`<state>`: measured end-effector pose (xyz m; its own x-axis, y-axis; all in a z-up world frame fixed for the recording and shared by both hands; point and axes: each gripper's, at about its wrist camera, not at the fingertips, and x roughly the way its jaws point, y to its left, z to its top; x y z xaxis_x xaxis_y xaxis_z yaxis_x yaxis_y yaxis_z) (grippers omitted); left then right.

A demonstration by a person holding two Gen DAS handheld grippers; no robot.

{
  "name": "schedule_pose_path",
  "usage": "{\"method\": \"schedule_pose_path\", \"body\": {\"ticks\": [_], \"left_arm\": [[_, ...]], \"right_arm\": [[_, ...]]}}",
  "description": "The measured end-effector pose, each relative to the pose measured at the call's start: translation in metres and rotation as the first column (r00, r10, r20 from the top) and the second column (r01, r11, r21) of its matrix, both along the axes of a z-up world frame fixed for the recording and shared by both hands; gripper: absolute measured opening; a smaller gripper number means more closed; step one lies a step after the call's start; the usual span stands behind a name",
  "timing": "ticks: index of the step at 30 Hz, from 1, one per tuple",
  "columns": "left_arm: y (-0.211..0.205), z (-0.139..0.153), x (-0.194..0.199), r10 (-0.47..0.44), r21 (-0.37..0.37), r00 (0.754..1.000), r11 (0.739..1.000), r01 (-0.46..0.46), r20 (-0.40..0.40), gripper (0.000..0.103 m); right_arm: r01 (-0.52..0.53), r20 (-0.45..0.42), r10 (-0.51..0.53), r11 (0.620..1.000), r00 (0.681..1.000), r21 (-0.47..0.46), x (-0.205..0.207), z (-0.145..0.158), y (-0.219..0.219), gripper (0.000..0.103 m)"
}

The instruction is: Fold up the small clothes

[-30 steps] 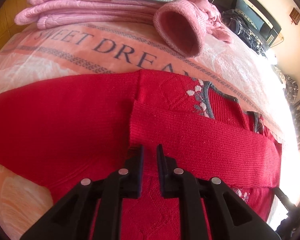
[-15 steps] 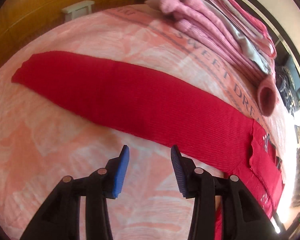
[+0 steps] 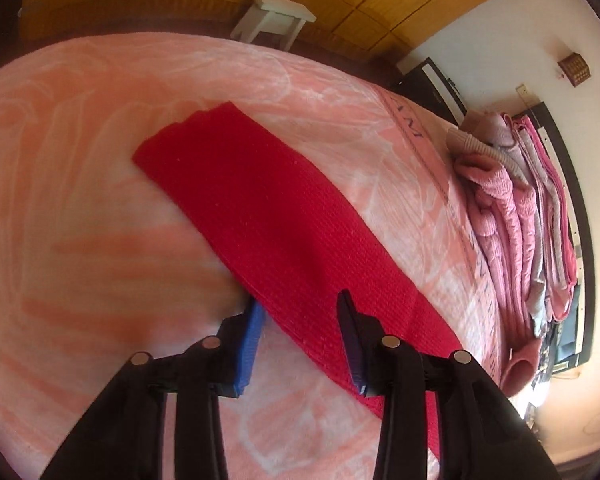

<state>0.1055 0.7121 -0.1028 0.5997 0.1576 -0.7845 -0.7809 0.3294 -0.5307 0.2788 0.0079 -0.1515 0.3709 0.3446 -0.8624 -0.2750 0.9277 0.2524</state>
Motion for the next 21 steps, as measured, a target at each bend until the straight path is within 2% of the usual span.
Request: {"method": "schedule_pose_path", "body": {"ticks": [4, 9, 11, 16, 21], "left_arm": [[0.016, -0.006, -0.003, 0.057, -0.019, 0.996, 0.998, -0.056, 0.066, 0.034], [0.021, -0.005, -0.002, 0.075, 0.019, 0.996, 0.997, -0.076, 0.055, 0.012], [0.021, -0.004, -0.003, 0.074, 0.030, 0.995, 0.997, -0.076, 0.063, 0.007], [0.011, 0.009, 0.002, 0.058, 0.099, 0.997, 0.993, -0.062, 0.045, 0.005], [-0.015, 0.037, 0.020, -0.027, 0.163, 0.998, 0.987, 0.016, 0.062, 0.004]], "right_arm": [[-0.001, 0.006, 0.001, 1.000, 1.000, 0.002, 0.001, -0.002, -0.001, 0.056], [-0.004, 0.012, 0.004, 1.000, 1.000, -0.001, 0.002, -0.004, 0.000, 0.056], [-0.004, 0.013, 0.004, 1.000, 1.000, 0.001, 0.002, -0.004, -0.001, 0.056], [0.000, 0.008, 0.000, 1.000, 1.000, 0.014, 0.002, -0.003, -0.003, 0.056], [0.001, 0.009, -0.001, 1.000, 1.000, 0.001, 0.002, 0.000, -0.003, 0.056]]}}
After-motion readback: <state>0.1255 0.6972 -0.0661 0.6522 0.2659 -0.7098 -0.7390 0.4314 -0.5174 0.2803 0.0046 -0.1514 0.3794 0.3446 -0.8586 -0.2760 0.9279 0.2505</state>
